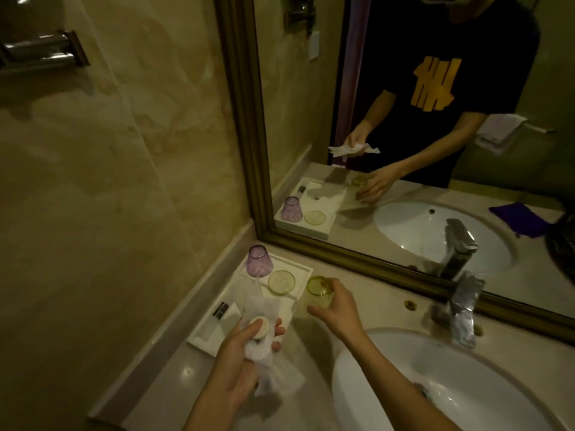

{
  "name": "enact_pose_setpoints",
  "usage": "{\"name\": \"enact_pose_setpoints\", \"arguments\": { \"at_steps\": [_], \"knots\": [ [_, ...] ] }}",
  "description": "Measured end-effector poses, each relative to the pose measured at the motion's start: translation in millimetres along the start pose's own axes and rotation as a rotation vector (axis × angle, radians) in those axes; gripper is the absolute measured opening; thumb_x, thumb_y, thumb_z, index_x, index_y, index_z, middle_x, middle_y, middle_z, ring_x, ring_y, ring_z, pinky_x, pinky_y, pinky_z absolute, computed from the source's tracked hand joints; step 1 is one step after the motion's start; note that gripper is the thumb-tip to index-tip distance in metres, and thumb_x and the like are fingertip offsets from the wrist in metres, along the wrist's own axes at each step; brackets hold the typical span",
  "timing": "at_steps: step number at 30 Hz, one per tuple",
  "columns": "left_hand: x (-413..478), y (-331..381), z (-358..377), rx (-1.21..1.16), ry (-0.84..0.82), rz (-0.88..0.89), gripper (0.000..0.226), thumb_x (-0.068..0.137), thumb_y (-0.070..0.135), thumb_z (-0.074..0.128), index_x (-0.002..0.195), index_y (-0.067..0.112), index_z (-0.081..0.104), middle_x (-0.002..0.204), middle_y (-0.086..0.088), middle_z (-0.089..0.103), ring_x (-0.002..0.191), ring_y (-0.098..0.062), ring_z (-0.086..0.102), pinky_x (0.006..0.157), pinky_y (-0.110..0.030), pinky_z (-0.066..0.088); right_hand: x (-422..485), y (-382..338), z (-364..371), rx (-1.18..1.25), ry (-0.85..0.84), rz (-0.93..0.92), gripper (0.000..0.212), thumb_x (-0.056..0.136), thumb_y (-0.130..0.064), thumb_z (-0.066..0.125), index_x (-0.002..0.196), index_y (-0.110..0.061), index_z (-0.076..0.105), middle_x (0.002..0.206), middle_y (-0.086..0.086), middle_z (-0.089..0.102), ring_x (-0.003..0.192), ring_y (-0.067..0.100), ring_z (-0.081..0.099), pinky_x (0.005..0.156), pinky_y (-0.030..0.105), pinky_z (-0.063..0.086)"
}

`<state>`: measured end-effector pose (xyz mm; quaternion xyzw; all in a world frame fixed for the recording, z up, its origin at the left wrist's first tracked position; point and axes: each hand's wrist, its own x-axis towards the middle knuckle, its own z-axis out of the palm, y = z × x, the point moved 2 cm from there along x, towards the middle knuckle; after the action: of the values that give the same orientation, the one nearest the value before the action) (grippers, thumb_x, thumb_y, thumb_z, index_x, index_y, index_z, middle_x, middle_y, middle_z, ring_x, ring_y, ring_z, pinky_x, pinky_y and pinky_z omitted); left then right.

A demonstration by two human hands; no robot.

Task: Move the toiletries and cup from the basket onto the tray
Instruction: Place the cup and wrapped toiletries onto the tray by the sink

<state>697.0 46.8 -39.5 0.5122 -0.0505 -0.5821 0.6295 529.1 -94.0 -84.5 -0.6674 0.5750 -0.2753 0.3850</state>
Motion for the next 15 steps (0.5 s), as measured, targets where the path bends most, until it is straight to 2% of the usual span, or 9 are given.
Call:
{"name": "enact_pose_setpoints", "arguments": {
  "at_steps": [2,5,7,9,10,11,13,15],
  "knots": [
    [11.9,2.6,-1.9,0.032,-0.029,0.006,0.037,0.098,0.004,0.04,0.131,-0.013,0.044,0.082,-0.019,0.072,0.06,-0.02,0.072,0.049,-0.026,0.057,32.1,-3.4,17.6,-0.009,-0.024,-0.003,0.064,0.06,-0.032,0.088,0.116,-0.019,0.059,0.11,0.003,0.069,0.099,0.023,0.066,0.084,0.039,0.056],
    [27.1,12.5,-3.1,0.051,-0.02,-0.064,0.045,0.092,0.01,0.053,0.131,-0.01,0.048,0.091,-0.021,0.072,0.07,-0.023,0.073,0.058,-0.03,0.059,71.0,-5.0,42.2,-0.034,-0.032,0.006,0.064,0.059,-0.027,0.089,0.114,-0.014,0.06,0.111,0.007,0.07,0.101,0.029,0.066,0.084,0.036,0.053],
    [36.1,22.8,-6.0,0.104,-0.053,-0.039,0.055,0.08,0.017,0.064,0.128,-0.006,0.052,0.098,-0.019,0.072,0.08,-0.026,0.073,0.067,-0.036,0.06,91.4,-5.6,56.9,-0.039,-0.022,0.016,0.067,0.061,-0.022,0.091,0.119,-0.011,0.059,0.117,0.01,0.069,0.108,0.031,0.064,0.088,0.035,0.05],
    [45.9,29.0,-3.6,0.129,-0.068,-0.002,0.066,0.067,0.023,0.075,0.12,-0.009,0.054,0.088,-0.016,0.075,0.076,-0.023,0.073,0.065,-0.034,0.06,107.4,-5.9,69.9,-0.047,-0.03,0.039,0.074,0.066,-0.019,0.09,0.129,-0.007,0.055,0.128,0.014,0.064,0.118,0.033,0.06,0.095,0.034,0.046],
    [54.4,28.3,-3.9,0.1,-0.044,0.013,0.067,0.063,0.026,0.082,0.112,-0.011,0.055,0.075,-0.015,0.075,0.066,-0.019,0.073,0.057,-0.028,0.059,114.1,-4.4,75.9,-0.055,-0.042,0.058,0.077,0.067,-0.019,0.09,0.133,-0.006,0.052,0.132,0.014,0.061,0.121,0.033,0.058,0.097,0.033,0.045],
    [59.5,28.9,-3.1,0.046,-0.011,0.017,0.058,0.067,0.024,0.082,0.104,-0.011,0.056,0.064,-0.013,0.073,0.054,-0.017,0.07,0.047,-0.023,0.055,120.0,-3.5,80.7,-0.059,-0.052,0.075,0.078,0.068,-0.02,0.09,0.134,-0.006,0.051,0.133,0.015,0.061,0.122,0.033,0.057,0.097,0.033,0.044],
    [66.7,32.2,-7.2,0.011,-0.042,-0.037,0.015,0.091,0.008,0.058,0.092,-0.006,0.064,0.058,-0.012,0.071,0.046,-0.018,0.066,0.038,-0.022,0.049,128.5,0.3,89.6,-0.057,-0.057,0.103,0.073,0.067,-0.02,0.091,0.129,-0.007,0.054,0.128,0.014,0.063,0.117,0.033,0.06,0.094,0.033,0.047],
    [80.5,31.5,-18.7,0.04,-0.097,-0.121,0.03,0.092,0.006,0.049,0.078,0.005,0.075,0.064,-0.014,0.071,0.049,-0.02,0.066,0.043,-0.023,0.052,131.3,2.1,94.7,-0.068,-0.055,0.127,0.066,0.066,-0.02,0.09,0.122,-0.008,0.056,0.123,0.012,0.065,0.112,0.031,0.063,0.09,0.035,0.05]
  ]
}}
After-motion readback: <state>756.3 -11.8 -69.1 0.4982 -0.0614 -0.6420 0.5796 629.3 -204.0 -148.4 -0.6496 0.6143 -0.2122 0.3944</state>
